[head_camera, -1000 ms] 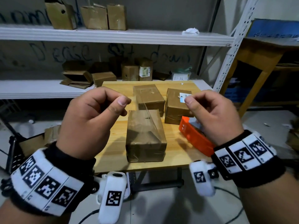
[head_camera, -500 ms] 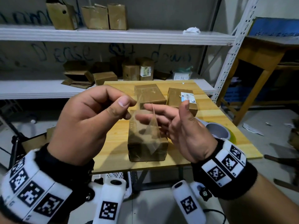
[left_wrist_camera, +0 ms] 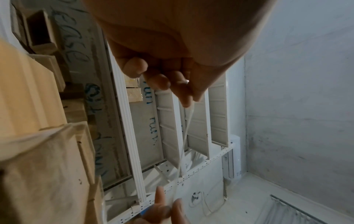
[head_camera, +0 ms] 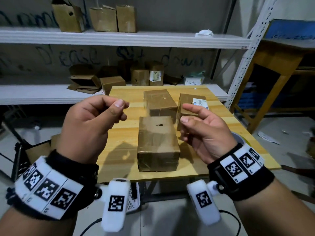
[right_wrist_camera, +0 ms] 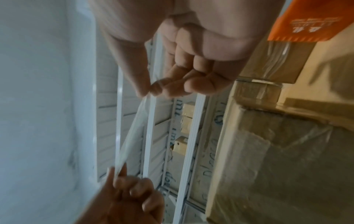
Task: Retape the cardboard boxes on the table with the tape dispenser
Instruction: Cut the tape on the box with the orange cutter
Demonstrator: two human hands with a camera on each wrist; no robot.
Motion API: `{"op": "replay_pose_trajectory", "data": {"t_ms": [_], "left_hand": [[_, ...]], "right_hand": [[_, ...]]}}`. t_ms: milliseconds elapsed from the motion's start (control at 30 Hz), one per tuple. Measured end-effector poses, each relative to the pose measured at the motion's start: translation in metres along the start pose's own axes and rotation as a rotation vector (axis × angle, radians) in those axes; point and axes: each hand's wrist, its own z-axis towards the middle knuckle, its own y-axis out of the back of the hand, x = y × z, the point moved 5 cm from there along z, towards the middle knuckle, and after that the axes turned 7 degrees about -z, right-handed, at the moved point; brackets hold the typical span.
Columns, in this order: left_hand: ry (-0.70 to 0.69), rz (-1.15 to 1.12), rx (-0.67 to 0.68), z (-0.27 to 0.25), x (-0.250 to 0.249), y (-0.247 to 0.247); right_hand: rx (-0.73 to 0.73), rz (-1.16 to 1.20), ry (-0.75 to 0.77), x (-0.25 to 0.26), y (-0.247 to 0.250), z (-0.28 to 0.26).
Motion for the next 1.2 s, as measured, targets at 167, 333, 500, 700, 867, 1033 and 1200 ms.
{"op": "replay_pose_trajectory", "data": {"t_ms": [167, 333, 500, 700, 867, 1033, 1200], "left_hand": [[0.090, 0.121, -0.066, 0.002, 0.015, 0.000], [0.207, 0.209, -0.113, 0.006, 0.029, 0.000], [0.273, 0.311, -0.091, 0.011, 0.043, 0.000], [0.401, 0.281, -0.058, 0.021, 0.061, 0.001], [0.443, 0.216, -0.075, 0.028, 0.070, 0.001], [0.443, 0.223, -0.078, 0.027, 0.081, 0.001], [0.474, 0.207, -0.069, 0.025, 0.092, 0.000]], "right_hand": [[-0.148, -0.009, -0.048, -0.005, 0.013, 0.012], [-0.226, -0.084, -0.035, -0.004, 0.020, 0.026], [-0.273, -0.154, -0.039, -0.007, 0.023, 0.040], [-0.296, -0.148, -0.111, -0.016, 0.027, 0.055], [-0.293, -0.088, -0.221, -0.024, 0.031, 0.062], [-0.304, -0.113, -0.242, -0.031, 0.036, 0.067], [-0.328, -0.115, -0.258, -0.032, 0.036, 0.067]]}}
